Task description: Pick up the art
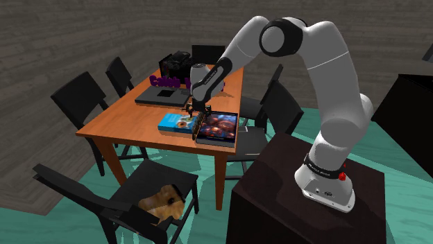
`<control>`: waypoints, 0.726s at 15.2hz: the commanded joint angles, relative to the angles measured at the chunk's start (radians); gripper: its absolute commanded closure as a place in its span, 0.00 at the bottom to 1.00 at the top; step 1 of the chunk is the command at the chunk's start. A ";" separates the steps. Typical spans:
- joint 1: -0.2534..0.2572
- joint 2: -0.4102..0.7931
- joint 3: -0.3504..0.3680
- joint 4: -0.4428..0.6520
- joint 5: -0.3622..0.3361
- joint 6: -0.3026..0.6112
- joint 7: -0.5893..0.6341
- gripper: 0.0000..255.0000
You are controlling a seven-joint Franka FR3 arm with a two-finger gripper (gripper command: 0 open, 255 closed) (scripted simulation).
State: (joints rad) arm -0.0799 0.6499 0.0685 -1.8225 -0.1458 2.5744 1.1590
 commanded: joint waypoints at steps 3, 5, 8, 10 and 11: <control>0.000 0.009 -0.001 0.004 -0.001 0.006 0.000 1.00; 0.000 0.010 -0.001 0.005 -0.001 0.006 0.000 1.00; 0.000 0.009 -0.001 0.004 -0.001 0.006 0.000 1.00; 0.000 0.009 -0.001 0.003 -0.001 0.006 0.000 1.00; 0.001 0.007 -0.001 0.002 -0.001 0.006 0.001 1.00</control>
State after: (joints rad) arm -0.0804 0.6577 0.0667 -1.8199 -0.1468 2.5794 1.1592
